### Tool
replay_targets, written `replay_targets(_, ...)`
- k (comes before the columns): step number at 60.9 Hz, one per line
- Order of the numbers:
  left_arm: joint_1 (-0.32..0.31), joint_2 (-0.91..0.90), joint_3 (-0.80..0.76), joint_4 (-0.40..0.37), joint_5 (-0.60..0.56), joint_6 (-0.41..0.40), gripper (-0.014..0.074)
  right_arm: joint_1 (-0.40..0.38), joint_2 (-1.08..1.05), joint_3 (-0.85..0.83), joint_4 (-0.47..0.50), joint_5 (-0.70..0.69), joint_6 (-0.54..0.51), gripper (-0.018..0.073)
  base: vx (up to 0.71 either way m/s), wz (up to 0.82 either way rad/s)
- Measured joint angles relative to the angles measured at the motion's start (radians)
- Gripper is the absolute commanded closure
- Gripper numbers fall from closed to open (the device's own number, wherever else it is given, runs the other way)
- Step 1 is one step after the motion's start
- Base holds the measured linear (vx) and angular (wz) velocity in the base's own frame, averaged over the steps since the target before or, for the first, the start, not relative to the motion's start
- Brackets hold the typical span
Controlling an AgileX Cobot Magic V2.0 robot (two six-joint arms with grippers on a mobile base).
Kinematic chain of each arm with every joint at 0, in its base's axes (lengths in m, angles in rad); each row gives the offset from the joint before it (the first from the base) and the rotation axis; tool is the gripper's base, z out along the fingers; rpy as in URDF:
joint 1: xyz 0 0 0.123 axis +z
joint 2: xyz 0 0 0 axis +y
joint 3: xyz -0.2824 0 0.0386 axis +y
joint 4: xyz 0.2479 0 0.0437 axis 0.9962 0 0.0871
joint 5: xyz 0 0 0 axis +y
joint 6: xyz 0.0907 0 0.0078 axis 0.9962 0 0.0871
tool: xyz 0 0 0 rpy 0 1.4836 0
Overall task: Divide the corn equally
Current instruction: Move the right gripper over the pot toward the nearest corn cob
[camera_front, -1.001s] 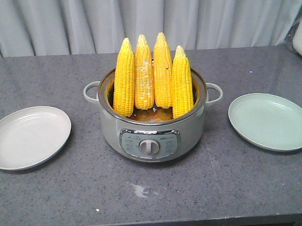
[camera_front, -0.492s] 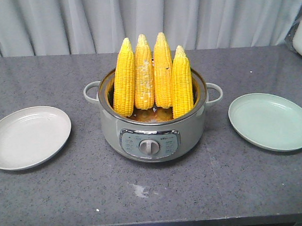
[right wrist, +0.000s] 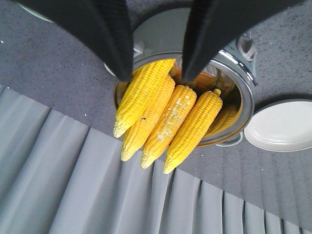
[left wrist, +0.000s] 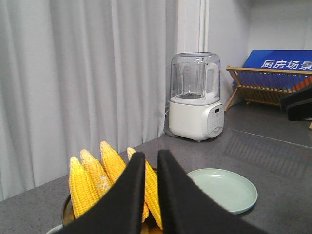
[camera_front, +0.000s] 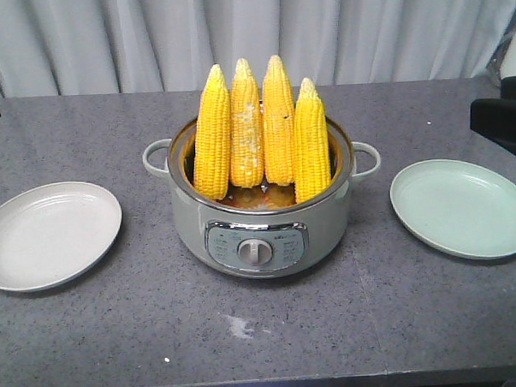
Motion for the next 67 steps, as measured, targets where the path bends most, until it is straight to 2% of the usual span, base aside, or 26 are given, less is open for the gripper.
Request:
replay_targets(9,0.000,0.000,0.000,0.000,0.000,0.000,0.0239,0.000,0.000,0.000,0.001,-0.020,-0.001,0.0012,0.00,0.00)
replay_targets(16,0.000,0.000,0.000,0.000,0.000,-0.001,0.0121,0.000,0.000,0.000,0.001,-0.029,-0.001,0.0010,0.00,0.00)
replay_targets(21,0.000,0.000,0.000,0.000,0.000,-0.001,0.0074,0.000,0.000,0.000,0.001,-0.030,-0.001,0.0013,0.00,0.00)
replay_targets(34,0.000,0.000,0.000,0.000,0.002,-0.004,0.0065,0.000,0.032,-0.027,0.005,-0.029,0.035,0.0010,0.00,0.00)
replay_targets(48,0.000,0.000,0.000,0.000,0.028,-0.005,0.0066,0.000,0.175,-0.149,0.000,0.040,0.051,-0.0048,0.00,0.00)
replay_targets(67,0.000,0.000,0.000,0.000,0.028,-0.007,0.0069,0.000,0.221,-0.166,0.027,-0.004,0.024,-0.0016,0.00,0.00)
